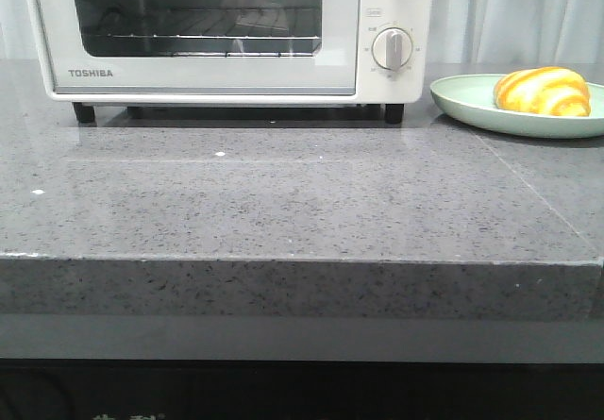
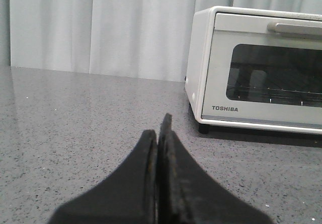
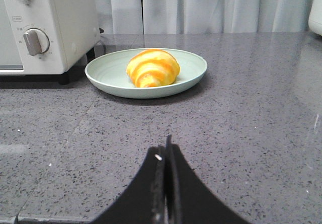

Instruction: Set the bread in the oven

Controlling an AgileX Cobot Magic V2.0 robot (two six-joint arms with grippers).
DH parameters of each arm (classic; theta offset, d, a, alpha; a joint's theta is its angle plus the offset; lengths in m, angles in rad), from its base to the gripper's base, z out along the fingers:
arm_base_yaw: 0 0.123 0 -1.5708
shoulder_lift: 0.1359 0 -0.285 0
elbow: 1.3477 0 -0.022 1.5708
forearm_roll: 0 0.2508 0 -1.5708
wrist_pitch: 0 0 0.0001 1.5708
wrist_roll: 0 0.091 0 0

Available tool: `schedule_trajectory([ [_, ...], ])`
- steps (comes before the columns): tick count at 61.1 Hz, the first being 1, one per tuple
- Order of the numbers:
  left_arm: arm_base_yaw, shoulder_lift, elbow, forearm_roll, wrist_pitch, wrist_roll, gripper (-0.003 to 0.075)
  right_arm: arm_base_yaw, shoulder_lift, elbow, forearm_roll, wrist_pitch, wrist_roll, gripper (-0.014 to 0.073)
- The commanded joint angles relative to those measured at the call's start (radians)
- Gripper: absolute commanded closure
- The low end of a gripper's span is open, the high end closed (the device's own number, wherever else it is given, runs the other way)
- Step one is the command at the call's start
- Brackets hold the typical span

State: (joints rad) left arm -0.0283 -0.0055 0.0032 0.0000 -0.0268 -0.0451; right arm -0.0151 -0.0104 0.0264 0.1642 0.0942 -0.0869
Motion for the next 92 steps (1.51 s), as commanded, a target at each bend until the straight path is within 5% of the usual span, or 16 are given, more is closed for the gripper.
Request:
schedule_trajectory([
  [1, 0.002, -0.017, 0.008, 0.000, -0.077, -0.009, 0.0741, -0.004, -0.023, -0.006, -0.001, -0.086, -0.008, 0.0662],
  [77, 0.002, -0.017, -0.005, -0.035, -0.105, -0.009, 0.0741, -0.004, -0.023, -0.018, -0.001, -0.073, -0.008, 0.0662],
  [92, 0.002, 0.002, -0.198, -0.069, 0.070, -0.009, 0.0741, -0.004, -0.020, -0.169, -0.001, -0.008, -0.008, 0.0662],
])
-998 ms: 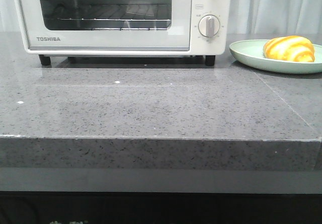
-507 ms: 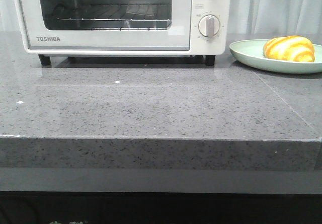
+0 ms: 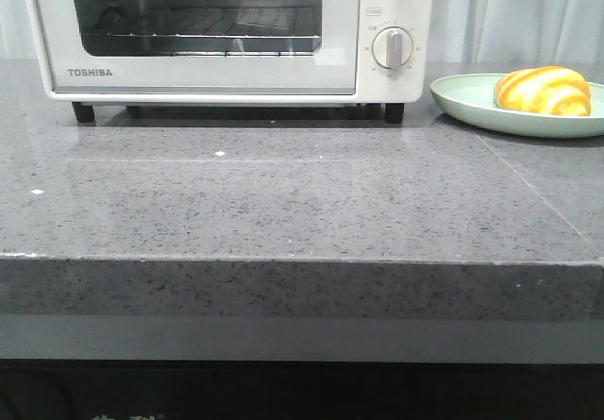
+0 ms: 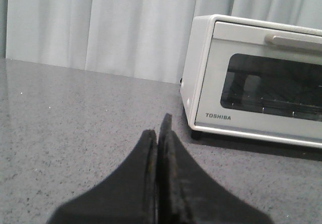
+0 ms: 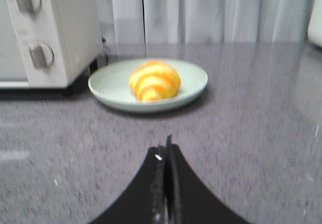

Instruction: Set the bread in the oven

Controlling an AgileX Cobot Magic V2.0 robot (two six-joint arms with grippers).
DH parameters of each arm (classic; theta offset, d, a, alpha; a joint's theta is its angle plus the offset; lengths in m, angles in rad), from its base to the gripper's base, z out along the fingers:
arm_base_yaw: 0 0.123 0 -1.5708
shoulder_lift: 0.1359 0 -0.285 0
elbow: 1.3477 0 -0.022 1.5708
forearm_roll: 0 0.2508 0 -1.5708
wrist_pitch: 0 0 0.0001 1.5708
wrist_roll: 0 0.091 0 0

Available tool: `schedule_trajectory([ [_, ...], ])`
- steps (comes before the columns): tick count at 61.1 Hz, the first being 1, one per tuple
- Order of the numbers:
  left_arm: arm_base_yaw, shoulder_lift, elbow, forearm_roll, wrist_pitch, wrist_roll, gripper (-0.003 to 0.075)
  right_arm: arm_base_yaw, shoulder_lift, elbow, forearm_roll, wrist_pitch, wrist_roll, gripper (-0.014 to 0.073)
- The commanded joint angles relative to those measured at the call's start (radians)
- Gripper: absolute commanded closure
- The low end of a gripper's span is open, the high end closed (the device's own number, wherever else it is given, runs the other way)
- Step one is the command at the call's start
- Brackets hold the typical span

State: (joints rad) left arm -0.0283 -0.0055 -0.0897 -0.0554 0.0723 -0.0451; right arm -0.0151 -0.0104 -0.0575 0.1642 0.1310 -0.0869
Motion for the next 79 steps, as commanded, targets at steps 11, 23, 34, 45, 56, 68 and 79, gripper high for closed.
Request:
schedule_trajectory([
  [11, 0.002, 0.111, -0.344, -0.009, 0.143, 0.000, 0.0741, -0.004, 0.039, -0.273, -0.001, 0.086, -0.008, 0.0662],
  [23, 0.002, 0.293, -0.601, -0.009, 0.329, 0.045, 0.0741, -0.004, 0.204, -0.501, -0.002, 0.216, -0.008, 0.0662],
  [34, 0.002, 0.461, -0.749, -0.009, 0.420, 0.060, 0.0741, -0.004, 0.383, -0.661, -0.002, 0.351, -0.008, 0.0662],
  [45, 0.002, 0.577, -0.770, -0.012, 0.431, 0.060, 0.0741, -0.004, 0.518, -0.696, -0.002, 0.395, -0.008, 0.0662],
  [56, 0.002, 0.649, -0.762, -0.012, 0.434, 0.060, 0.0741, -0.004, 0.607, -0.696, -0.002, 0.406, -0.008, 0.0662],
  [68, 0.002, 0.711, -0.756, -0.013, 0.427, 0.060, 0.0741, -0.004, 0.651, -0.696, -0.001, 0.413, -0.008, 0.0662],
  [79, 0.002, 0.737, -0.756, -0.013, 0.427, 0.060, 0.0741, -0.004, 0.654, -0.696, -0.001, 0.436, -0.008, 0.0662],
])
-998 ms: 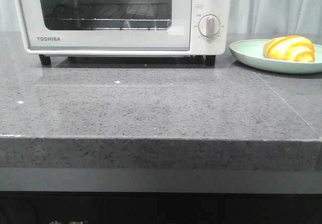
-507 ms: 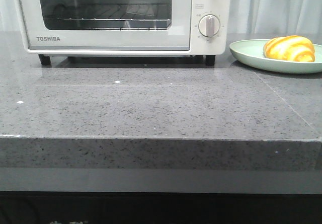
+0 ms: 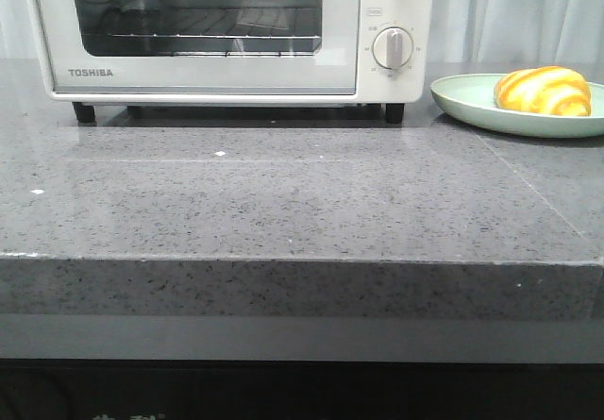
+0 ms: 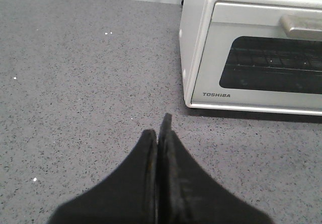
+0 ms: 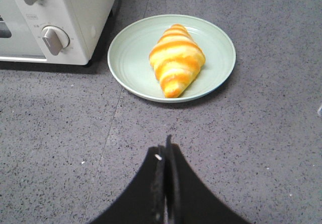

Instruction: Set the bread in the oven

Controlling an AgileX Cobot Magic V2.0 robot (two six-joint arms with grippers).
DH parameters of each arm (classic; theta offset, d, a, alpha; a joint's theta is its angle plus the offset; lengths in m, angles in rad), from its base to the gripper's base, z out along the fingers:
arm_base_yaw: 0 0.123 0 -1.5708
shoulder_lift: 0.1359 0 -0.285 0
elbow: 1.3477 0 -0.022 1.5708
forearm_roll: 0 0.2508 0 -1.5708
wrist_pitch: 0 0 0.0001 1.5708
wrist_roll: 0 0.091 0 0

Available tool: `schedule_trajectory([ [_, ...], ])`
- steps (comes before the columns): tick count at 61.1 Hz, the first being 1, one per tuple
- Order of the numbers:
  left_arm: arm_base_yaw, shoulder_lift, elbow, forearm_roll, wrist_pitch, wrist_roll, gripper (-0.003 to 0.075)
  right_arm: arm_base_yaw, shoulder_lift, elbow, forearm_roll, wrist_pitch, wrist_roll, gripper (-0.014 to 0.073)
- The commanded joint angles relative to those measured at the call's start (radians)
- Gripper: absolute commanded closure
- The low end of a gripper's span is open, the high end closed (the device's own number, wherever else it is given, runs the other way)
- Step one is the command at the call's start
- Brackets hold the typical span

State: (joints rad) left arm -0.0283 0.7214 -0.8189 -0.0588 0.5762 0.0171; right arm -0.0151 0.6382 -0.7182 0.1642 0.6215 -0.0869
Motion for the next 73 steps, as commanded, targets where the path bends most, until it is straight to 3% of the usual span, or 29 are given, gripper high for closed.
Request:
schedule_trajectory([
  [1, 0.002, 0.010, -0.026, -0.010, -0.077, -0.002, 0.0741, -0.004, 0.006, -0.035, -0.001, -0.054, -0.008, 0.0662],
  [7, 0.002, 0.016, -0.026, -0.010, -0.077, -0.002, 0.0741, -0.004, 0.006, -0.035, -0.002, -0.050, -0.008, 0.0652],
  [11, 0.002, 0.016, -0.026, -0.010, -0.077, -0.002, 0.0741, -0.004, 0.006, -0.035, -0.002, -0.047, -0.008, 0.0589],
  [17, 0.002, 0.016, -0.026, -0.010, -0.077, -0.002, 0.0741, -0.004, 0.006, -0.035, -0.002, -0.047, -0.008, 0.0375],
  [21, 0.002, 0.016, -0.026, -0.010, -0.081, -0.002, 0.0741, -0.004, 0.006, -0.035, -0.002, -0.047, -0.008, 0.0176],
  [28, -0.025, 0.016, -0.026, -0.037, -0.115, 0.001, 0.0741, -0.004, 0.006, -0.035, -0.002, -0.045, -0.008, 0.0019],
  [41, -0.195, 0.034, -0.039, -0.083, -0.244, 0.074, 0.0741, -0.004, 0.006, -0.035, 0.000, -0.036, -0.008, 0.0000],
  [55, -0.433, 0.152, -0.041, -0.096, -0.510, 0.074, 0.0741, -0.004, 0.006, -0.035, 0.006, -0.036, -0.008, 0.0000],
  [65, -0.508, 0.292, -0.084, -0.096, -0.660, 0.074, 0.0741, -0.004, 0.006, -0.035, 0.006, -0.036, -0.008, 0.0000],
  [73, -0.517, 0.410, -0.161, -0.096, -0.694, 0.072, 0.0741, -0.004, 0.006, -0.035, 0.006, -0.036, -0.008, 0.0000],
])
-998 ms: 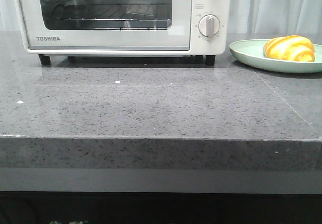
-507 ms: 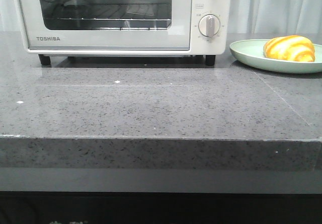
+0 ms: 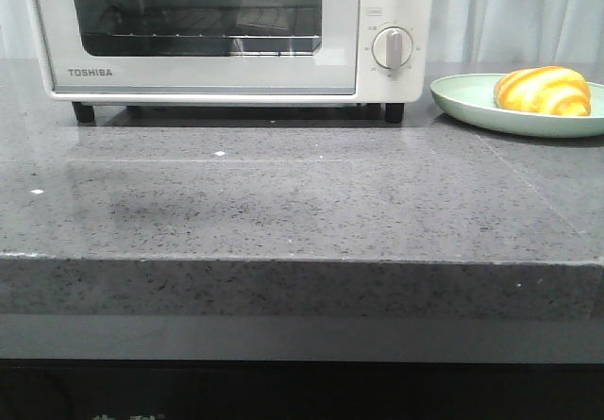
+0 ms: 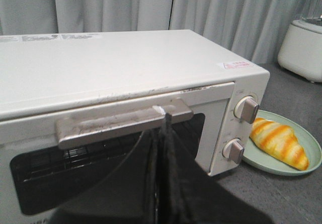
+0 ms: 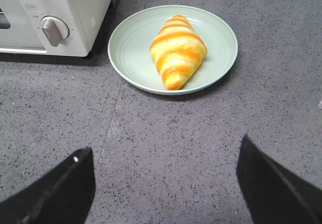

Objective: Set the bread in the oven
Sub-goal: 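Hook the oven door top edge with the left gripper and pull it down open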

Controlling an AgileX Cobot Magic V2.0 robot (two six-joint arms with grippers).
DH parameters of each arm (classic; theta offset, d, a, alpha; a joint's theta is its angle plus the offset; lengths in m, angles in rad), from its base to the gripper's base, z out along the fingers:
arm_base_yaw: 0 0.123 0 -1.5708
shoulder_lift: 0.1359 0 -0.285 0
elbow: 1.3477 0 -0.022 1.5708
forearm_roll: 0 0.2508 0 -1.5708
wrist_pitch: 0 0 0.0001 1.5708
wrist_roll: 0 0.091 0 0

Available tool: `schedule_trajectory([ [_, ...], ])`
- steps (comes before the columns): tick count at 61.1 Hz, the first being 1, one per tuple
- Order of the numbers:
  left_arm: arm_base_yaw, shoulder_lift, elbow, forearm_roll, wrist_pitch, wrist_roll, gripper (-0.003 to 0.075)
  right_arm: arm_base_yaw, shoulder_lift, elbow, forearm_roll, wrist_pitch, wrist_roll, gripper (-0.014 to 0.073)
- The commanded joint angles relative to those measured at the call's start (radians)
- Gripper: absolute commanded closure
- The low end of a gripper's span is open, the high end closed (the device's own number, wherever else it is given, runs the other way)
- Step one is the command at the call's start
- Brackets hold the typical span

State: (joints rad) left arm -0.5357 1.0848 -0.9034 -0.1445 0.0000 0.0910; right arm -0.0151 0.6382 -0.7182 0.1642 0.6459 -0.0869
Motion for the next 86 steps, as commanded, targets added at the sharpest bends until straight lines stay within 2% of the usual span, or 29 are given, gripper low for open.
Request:
schedule_trajectory([
  [1, -0.009, 0.059, -0.086, -0.010, -0.121, -0.002, 0.0741, -0.004, 0.006, -0.035, 0.006, -0.061, -0.008, 0.0000],
  [26, -0.009, 0.324, -0.300, -0.010, -0.134, -0.002, 0.0741, -0.004, 0.006, -0.035, 0.006, -0.061, -0.008, 0.0000],
  [51, -0.009, 0.387, -0.312, -0.006, -0.072, -0.002, 0.0741, -0.004, 0.006, -0.035, 0.006, -0.061, -0.008, 0.0000],
  [73, -0.009, 0.332, -0.312, -0.010, 0.182, -0.002, 0.0741, -0.004, 0.006, -0.035, 0.006, -0.052, -0.008, 0.0000],
  [86, -0.009, 0.242, -0.312, -0.010, 0.406, -0.002, 0.0741, -0.004, 0.006, -0.035, 0.006, -0.052, -0.008, 0.0000],
])
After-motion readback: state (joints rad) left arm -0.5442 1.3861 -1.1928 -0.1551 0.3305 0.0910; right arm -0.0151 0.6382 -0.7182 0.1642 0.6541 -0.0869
